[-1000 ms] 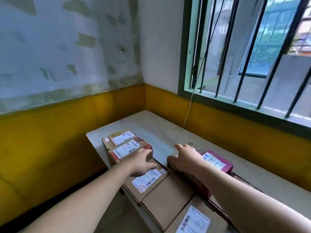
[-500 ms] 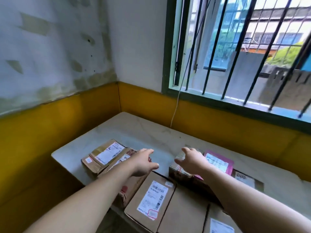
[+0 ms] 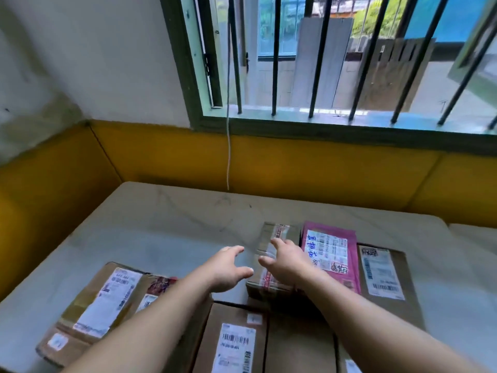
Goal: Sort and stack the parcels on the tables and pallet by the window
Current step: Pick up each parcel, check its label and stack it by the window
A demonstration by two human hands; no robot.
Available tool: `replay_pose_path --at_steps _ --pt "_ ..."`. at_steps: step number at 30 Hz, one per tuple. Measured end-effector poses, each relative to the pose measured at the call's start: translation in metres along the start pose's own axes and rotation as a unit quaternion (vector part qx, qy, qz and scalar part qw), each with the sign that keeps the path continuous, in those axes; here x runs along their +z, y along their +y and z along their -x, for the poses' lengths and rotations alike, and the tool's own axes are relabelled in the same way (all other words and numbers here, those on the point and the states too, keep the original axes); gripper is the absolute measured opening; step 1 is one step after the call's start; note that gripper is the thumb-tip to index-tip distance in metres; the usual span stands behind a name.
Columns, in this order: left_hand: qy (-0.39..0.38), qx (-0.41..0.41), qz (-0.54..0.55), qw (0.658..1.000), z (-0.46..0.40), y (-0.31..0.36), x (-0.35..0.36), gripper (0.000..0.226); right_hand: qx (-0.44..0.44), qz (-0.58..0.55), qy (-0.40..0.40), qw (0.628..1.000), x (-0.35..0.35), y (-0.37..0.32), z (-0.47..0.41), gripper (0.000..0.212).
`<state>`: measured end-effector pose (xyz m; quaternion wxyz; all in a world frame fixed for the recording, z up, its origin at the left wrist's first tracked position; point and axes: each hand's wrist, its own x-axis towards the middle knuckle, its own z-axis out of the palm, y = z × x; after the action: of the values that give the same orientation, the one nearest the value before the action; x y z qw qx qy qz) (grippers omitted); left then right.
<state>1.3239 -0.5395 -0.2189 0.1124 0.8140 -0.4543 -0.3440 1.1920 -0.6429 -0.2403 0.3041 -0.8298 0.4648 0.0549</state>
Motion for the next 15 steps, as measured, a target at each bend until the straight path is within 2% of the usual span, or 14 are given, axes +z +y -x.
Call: replay_pose_path --at_steps 4,10,15 --pt "-0.063 0.018 -0.022 0.998 -0.031 -0.006 0.004 0.072 0.061 -0.016 -0.002 0.998 0.009 0.007 -0.011 0.072" --pt "-0.120 0.065 -0.012 0.991 -0.067 -0.006 0.006 0.073 0.148 -0.051 0.038 0.987 0.015 0.004 -0.028 0.068" --pt "-0.152 0.067 0.058 0.984 -0.083 -0.007 0.016 0.081 0.251 -0.149 0.023 0.956 0.023 0.009 -0.044 0.088"
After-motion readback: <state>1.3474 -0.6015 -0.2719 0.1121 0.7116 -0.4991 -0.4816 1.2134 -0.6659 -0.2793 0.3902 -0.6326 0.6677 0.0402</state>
